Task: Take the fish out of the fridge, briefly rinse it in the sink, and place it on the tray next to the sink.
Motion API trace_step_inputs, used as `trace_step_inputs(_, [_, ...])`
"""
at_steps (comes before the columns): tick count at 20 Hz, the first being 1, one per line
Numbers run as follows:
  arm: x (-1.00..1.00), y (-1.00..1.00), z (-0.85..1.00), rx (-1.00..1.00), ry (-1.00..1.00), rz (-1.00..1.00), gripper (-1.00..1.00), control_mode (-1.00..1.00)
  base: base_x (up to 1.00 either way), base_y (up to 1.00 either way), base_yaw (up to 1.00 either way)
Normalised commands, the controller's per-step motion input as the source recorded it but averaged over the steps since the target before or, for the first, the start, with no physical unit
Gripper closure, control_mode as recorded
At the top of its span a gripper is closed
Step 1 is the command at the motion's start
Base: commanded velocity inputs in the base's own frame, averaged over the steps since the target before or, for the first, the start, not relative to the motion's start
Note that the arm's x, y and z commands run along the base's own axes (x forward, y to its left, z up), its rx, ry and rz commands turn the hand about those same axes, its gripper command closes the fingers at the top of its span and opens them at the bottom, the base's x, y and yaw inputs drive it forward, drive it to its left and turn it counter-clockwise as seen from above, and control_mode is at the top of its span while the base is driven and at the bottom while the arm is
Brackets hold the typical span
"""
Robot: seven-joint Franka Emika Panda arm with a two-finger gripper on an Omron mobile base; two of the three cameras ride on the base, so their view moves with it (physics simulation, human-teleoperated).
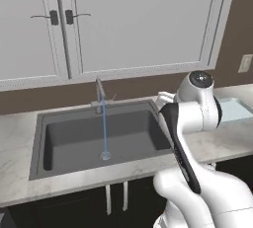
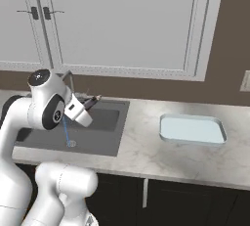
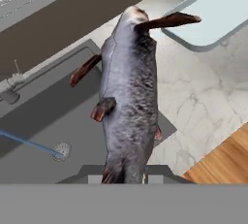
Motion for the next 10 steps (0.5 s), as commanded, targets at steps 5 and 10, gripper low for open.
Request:
trace_step_inputs(5, [0.10, 0.12, -0.12, 0.00, 0.07, 0.10, 1.00, -1.00, 0.15, 0.24, 0.04])
trace_step_inputs(10, [0.29, -0.04, -0.02, 0.20, 0.41, 0.40, 1.00, -1.00, 0.00, 0.00, 0.00])
